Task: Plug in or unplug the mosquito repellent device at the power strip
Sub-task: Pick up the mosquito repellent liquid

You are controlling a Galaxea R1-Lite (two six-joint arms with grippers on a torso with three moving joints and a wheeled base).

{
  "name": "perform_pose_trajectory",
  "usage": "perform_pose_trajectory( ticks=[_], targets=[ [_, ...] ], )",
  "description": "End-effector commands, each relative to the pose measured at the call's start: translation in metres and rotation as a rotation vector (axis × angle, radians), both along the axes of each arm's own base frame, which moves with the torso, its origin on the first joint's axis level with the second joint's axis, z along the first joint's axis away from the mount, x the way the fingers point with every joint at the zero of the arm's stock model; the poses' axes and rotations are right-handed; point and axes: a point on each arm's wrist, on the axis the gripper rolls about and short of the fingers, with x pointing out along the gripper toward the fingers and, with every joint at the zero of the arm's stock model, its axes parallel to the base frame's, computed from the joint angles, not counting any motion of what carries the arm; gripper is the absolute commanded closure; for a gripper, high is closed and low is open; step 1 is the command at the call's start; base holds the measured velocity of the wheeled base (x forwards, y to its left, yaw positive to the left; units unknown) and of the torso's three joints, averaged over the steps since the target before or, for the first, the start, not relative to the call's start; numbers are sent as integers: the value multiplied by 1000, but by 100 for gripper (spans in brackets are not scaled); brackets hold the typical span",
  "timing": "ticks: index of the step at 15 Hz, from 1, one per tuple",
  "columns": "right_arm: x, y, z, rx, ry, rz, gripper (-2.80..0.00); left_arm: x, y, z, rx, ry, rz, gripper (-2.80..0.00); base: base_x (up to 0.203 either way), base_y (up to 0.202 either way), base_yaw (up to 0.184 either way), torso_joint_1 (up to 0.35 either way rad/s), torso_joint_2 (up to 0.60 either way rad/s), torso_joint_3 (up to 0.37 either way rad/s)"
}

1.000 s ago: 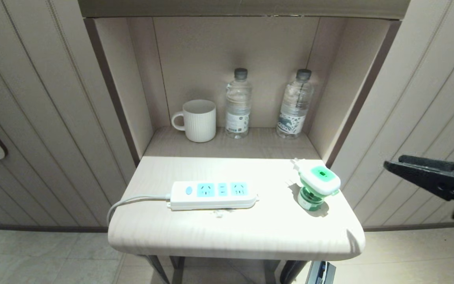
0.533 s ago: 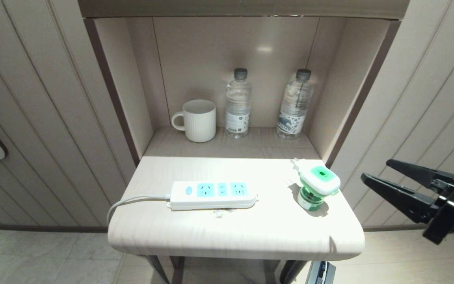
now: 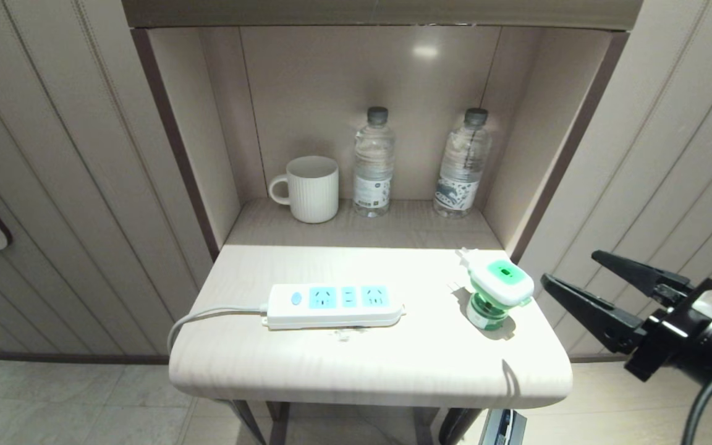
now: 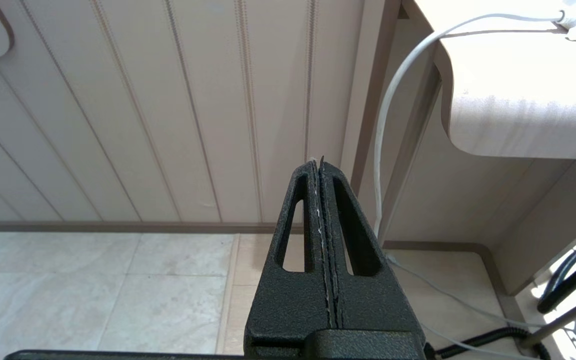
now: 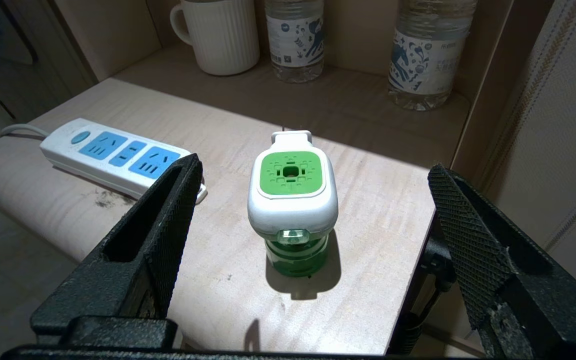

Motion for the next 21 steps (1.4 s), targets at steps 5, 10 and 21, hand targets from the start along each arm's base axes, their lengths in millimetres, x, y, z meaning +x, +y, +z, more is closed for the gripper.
perform_pose_trajectory(
  ticks=[5, 10, 21],
  targets=[
    [17, 16, -22, -15, 57, 8, -280, 0, 0, 0, 0, 1, 0, 0, 0, 0, 0, 0, 0, 0],
    [35, 28, -40, -22, 70, -2, -280, 0, 0, -1, 0, 4, 0, 0, 0, 0, 0, 0, 0, 0],
    [39, 49, -58, -7, 24, -67, -280, 0, 0, 0, 0, 1, 0, 0, 0, 0, 0, 0, 0, 0]
  ],
)
